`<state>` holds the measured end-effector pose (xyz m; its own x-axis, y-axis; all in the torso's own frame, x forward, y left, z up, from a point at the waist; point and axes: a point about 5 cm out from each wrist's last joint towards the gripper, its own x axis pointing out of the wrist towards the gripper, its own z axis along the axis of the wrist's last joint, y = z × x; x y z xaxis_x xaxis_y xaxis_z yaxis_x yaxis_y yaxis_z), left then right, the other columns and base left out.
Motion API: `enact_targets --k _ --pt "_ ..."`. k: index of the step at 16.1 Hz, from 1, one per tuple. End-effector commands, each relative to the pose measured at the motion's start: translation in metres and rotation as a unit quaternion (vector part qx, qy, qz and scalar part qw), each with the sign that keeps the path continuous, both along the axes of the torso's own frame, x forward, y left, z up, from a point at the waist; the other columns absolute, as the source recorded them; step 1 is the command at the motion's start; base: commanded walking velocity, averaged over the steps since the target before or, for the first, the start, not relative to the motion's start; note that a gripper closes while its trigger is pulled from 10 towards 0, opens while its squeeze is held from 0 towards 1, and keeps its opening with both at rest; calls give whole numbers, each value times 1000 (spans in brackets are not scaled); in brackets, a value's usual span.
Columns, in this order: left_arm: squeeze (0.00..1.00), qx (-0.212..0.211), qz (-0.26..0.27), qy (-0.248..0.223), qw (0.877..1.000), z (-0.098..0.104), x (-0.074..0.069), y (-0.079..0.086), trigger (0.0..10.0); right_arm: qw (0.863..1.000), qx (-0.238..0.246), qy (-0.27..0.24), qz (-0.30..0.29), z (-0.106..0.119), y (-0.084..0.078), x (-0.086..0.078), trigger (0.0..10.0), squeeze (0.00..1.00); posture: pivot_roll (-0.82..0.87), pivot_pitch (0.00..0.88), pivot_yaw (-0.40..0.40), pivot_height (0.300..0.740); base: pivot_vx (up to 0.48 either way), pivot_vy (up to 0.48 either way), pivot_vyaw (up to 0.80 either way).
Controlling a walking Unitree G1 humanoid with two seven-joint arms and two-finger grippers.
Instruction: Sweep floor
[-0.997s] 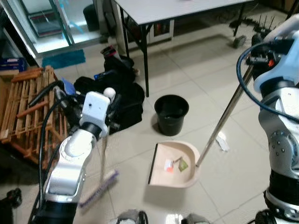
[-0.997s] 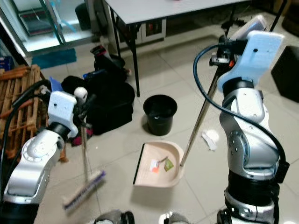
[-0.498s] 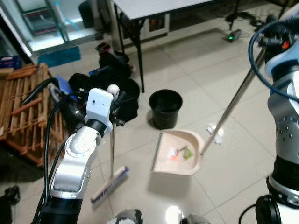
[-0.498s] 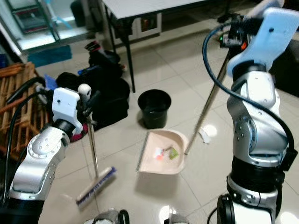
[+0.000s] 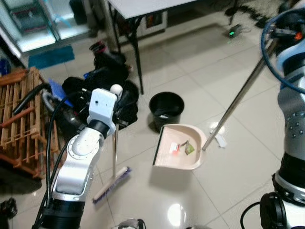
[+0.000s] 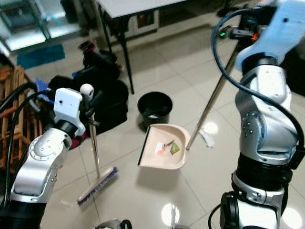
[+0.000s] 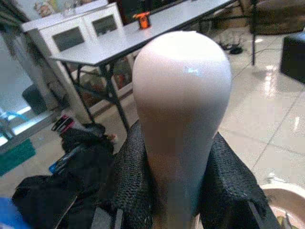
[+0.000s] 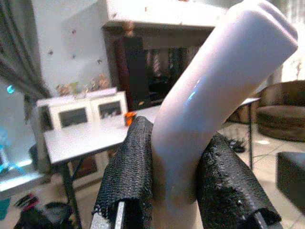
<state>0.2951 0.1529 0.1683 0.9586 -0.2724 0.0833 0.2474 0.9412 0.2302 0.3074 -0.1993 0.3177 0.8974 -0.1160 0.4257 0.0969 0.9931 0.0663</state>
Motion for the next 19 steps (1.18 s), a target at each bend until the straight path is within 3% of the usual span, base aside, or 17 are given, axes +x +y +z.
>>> enact_targets --k 1,19 --pt "0 8 4 -17 1000 6 0 1 10000 1000 2 -29 5 10 0 -4 10000 0 -57 91 66 740 409 0 0" --pt "0 6 3 -18 1000 2 0 3 10000 999 0 -53 -8 21 -7 -4 10000 0 -63 73 61 740 431 0 0"
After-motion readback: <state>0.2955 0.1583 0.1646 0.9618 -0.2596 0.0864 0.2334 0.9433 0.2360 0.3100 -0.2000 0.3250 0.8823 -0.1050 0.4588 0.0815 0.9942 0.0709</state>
